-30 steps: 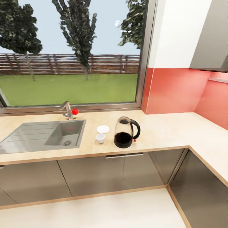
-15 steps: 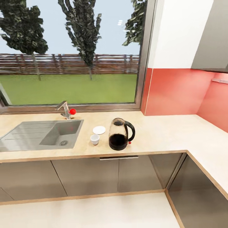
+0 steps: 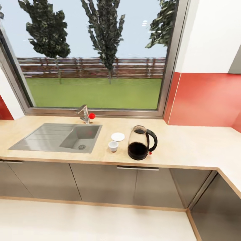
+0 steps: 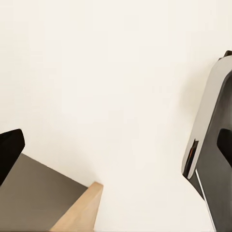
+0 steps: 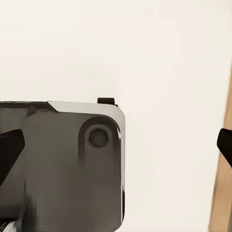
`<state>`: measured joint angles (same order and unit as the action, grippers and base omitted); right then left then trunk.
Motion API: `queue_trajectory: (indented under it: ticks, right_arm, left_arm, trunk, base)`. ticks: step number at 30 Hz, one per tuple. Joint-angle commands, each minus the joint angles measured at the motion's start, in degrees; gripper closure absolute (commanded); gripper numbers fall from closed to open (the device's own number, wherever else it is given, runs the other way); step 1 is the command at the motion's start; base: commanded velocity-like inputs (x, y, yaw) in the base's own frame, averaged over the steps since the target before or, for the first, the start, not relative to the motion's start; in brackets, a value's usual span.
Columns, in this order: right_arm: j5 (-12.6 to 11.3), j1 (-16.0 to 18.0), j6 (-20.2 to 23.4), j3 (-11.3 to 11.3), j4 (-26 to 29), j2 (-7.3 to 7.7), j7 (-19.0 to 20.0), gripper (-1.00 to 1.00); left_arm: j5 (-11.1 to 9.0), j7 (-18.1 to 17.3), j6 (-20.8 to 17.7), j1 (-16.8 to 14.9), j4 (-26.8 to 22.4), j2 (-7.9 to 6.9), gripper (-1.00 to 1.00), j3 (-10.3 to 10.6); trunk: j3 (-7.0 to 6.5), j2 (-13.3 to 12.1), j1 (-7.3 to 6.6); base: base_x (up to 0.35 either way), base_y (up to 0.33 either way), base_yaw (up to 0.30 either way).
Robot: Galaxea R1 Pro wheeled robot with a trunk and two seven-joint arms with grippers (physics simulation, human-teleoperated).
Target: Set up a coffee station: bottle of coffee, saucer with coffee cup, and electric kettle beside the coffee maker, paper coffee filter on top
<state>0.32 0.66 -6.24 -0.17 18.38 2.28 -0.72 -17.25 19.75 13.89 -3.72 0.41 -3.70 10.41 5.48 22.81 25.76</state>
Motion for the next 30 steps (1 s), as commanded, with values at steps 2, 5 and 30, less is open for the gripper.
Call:
queue_trajectory:
  ticks: [2,5,30]
  right_arm:
    - [0.03,0.02,-0.17,-0.01,-0.01,0.00,-0.07,-1.00]
    - [0.03,0.01,-0.17,-0.01,-0.01,0.00,-0.07,-1.00]
    - [-0.09,0.04,-2.91,0.08,13.91,-0.23,-0.07,-1.00]
  left_arm:
    - [-0.51,0.11,0.17,-0.06,0.04,0.01,-1.00,0.48]
    - [-0.51,0.12,0.16,-0.06,0.03,0.01,-1.00,0.48]
    - [-0.42,0.06,0.33,-0.35,0.02,-0.33,-1.00,0.90]
  trunk:
    - [0.12,0.12,0.03]
    - [0.12,0.12,0.03]
    - [0.12,0.12,0.03]
  base:
    - [0.000,0.000,0.278]
    - [0.000,-0.048,0.278]
    - [-0.055,-0.100,0.085]
